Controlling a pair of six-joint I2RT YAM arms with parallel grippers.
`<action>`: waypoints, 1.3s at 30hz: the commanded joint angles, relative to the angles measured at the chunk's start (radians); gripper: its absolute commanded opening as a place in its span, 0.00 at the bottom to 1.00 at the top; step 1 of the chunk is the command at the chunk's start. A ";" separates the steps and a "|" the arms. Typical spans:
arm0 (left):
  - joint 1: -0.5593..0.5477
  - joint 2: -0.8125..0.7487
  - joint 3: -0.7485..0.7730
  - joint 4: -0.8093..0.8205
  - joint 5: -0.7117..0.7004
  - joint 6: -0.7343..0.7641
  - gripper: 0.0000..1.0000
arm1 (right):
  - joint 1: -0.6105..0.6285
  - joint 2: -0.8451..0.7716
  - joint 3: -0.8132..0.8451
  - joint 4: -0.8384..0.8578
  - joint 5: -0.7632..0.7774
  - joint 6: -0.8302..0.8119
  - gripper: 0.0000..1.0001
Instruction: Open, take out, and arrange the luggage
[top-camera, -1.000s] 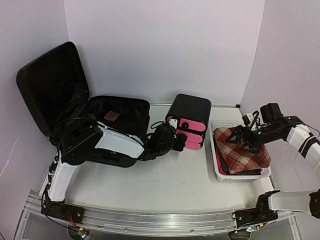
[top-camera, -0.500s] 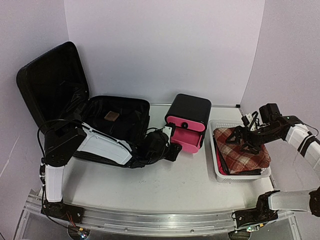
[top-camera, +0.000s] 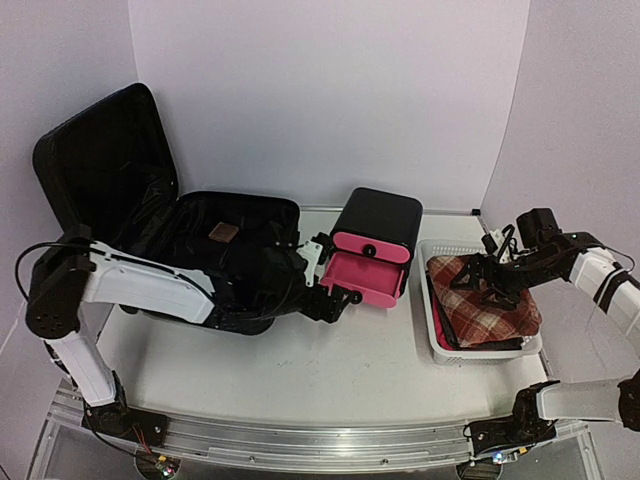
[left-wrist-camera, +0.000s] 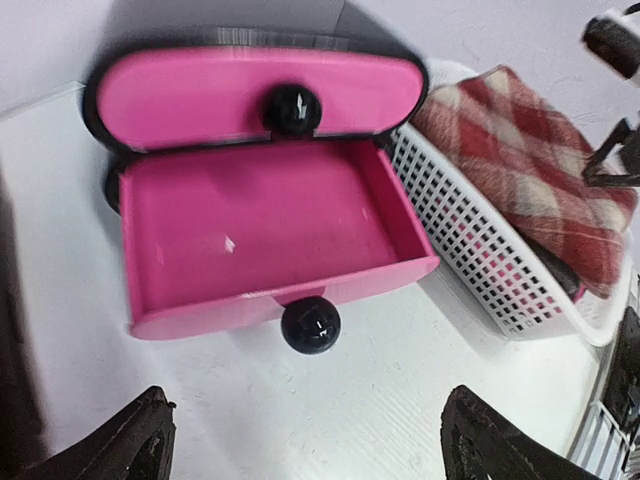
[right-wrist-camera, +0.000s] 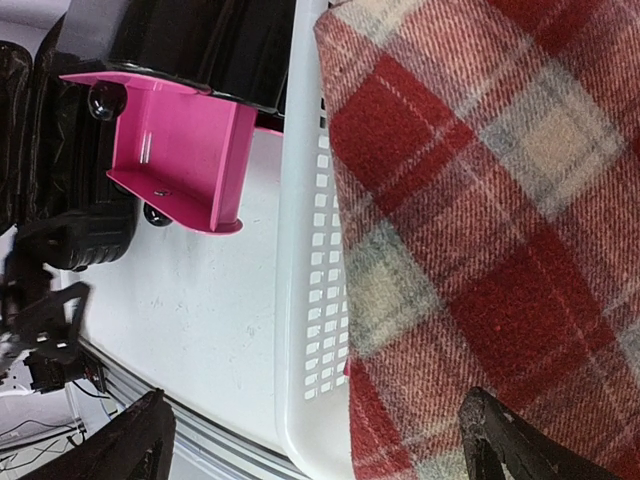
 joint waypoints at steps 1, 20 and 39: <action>0.004 -0.203 -0.021 -0.129 -0.059 0.164 0.93 | 0.002 0.008 0.008 0.026 -0.008 -0.017 0.98; 0.706 -0.046 0.442 -0.847 0.241 0.462 1.00 | 0.001 0.056 0.047 0.024 0.020 -0.010 0.98; 0.853 0.547 1.070 -1.121 0.251 0.584 0.99 | 0.002 0.094 0.069 0.008 0.054 0.034 0.98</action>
